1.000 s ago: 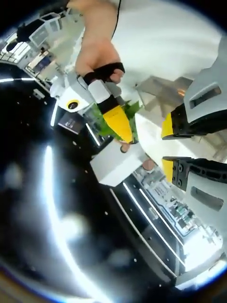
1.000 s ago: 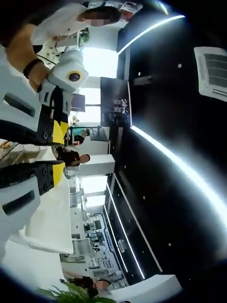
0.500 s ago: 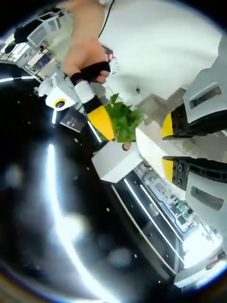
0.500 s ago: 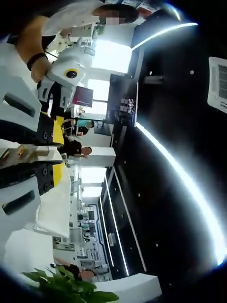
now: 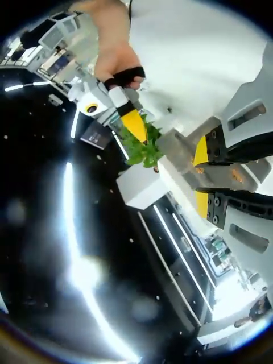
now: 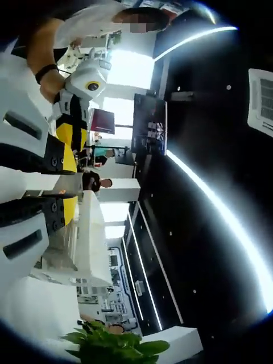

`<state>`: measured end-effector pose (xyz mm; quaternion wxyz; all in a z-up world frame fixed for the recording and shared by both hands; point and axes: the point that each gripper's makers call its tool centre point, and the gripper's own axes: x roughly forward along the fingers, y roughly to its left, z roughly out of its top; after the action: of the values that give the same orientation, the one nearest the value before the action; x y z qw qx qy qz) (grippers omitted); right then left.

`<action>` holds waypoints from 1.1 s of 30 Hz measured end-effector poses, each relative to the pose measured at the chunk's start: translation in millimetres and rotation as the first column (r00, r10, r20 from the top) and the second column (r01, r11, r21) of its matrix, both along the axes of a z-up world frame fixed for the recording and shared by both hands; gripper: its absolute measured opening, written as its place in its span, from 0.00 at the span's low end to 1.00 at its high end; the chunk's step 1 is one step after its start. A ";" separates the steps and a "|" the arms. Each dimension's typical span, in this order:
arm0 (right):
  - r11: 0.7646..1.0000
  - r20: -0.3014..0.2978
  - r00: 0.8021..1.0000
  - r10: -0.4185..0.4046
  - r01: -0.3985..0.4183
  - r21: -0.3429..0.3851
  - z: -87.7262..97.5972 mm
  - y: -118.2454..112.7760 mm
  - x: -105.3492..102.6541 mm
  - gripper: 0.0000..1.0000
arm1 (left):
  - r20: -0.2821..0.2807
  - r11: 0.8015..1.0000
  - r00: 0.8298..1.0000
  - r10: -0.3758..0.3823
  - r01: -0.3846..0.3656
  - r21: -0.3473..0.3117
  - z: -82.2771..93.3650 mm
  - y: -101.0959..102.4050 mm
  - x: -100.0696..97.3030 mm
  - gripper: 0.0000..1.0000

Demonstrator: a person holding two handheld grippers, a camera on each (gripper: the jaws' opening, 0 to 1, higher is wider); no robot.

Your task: Pick up the scattered pens and sticky notes one by one and arrange them into an orderly layout on the desk, lining the pens up parallel to each other and squaring the sticky note stack until the whole desk area is clear and organized

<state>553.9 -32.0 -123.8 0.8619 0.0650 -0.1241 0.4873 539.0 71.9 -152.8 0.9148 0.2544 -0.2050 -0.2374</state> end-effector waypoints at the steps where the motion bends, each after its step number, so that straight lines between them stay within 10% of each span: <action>1: 1.000 0.000 1.000 -0.004 0.004 0.012 -1.1 -1.1 -0.5 0.15 | -0.003 1.000 1.000 0.005 -0.005 -0.014 -4.8 3.5 1.1 0.16; 8: 0.999 -0.022 0.999 -0.026 0.027 0.024 -25.3 3.7 2.6 0.15 | -0.056 0.995 0.998 -0.034 0.029 -0.091 -22.9 9.9 3.5 0.16; 15: 0.994 -0.084 0.996 -0.013 0.021 0.105 -47.0 -5.9 4.0 0.15 | -0.031 0.999 0.999 -0.022 0.022 -0.026 -33.8 0.7 4.9 0.19; 33: 1.000 -0.055 0.998 0.003 -0.002 0.019 -62.3 10.1 8.5 0.17 | -0.083 0.941 0.995 -0.049 0.018 -0.338 -17.8 40.3 6.4 0.24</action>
<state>562.4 -21.9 -186.1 0.8637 0.0868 -0.1050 0.4853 545.4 112.1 -170.6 0.9490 0.0797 -0.2053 -0.2254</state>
